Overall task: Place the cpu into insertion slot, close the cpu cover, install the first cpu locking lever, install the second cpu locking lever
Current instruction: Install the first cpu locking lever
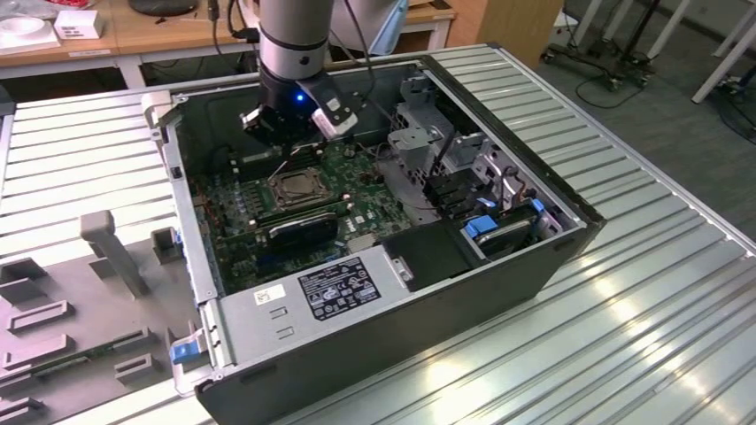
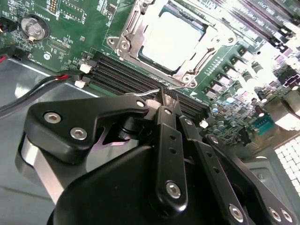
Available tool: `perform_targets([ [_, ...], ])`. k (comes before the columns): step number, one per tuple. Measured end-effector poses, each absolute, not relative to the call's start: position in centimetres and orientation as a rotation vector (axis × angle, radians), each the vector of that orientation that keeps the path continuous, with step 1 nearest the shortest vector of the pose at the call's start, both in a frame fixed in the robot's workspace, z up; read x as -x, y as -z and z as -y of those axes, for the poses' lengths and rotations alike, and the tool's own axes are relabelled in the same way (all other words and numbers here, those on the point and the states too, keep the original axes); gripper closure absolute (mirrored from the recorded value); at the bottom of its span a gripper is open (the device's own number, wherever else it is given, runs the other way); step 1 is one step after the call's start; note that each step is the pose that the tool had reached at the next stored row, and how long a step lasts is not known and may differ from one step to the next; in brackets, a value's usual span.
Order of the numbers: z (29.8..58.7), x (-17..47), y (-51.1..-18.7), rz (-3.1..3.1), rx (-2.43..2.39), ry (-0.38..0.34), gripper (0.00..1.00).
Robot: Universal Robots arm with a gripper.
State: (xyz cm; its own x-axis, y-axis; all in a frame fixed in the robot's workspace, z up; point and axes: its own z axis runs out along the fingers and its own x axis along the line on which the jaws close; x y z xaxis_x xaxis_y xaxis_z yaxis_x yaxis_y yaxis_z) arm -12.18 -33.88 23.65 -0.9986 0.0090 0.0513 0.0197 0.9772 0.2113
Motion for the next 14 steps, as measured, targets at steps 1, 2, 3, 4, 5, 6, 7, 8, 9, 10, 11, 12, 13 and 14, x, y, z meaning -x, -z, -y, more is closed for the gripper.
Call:
perform_targets([
  [1,33.64,12.18,-23.40,3.074,0.022,0.330,0.89],
  [2,33.51,12.18,-23.33,3.074,0.022,0.329,0.89],
  [3,33.39,12.18,-23.27,3.074,0.022,0.329,0.89],
  [4,33.27,12.18,-23.22,3.074,0.022,0.330,0.89],
  [5,33.14,12.18,-23.17,3.074,0.022,0.330,0.89],
  [6,33.03,12.18,-23.12,3.074,0.022,0.330,0.89],
  [7,32.97,12.18,-23.08,3.074,0.022,0.330,0.89],
  [8,32.93,12.18,-23.03,3.074,0.022,0.330,0.89],
  [9,32.92,12.18,-22.97,3.074,0.022,0.330,0.89],
  [10,32.91,12.18,-22.89,3.074,0.022,0.330,0.89],
  [11,32.91,12.18,-22.82,3.074,0.022,0.330,0.89],
  [12,32.90,12.18,-22.75,3.074,0.022,0.330,0.89],
  [13,32.90,12.18,-22.70,3.074,0.022,0.330,0.89],
  [14,32.90,12.18,-22.66,3.074,0.022,0.330,0.89],
])
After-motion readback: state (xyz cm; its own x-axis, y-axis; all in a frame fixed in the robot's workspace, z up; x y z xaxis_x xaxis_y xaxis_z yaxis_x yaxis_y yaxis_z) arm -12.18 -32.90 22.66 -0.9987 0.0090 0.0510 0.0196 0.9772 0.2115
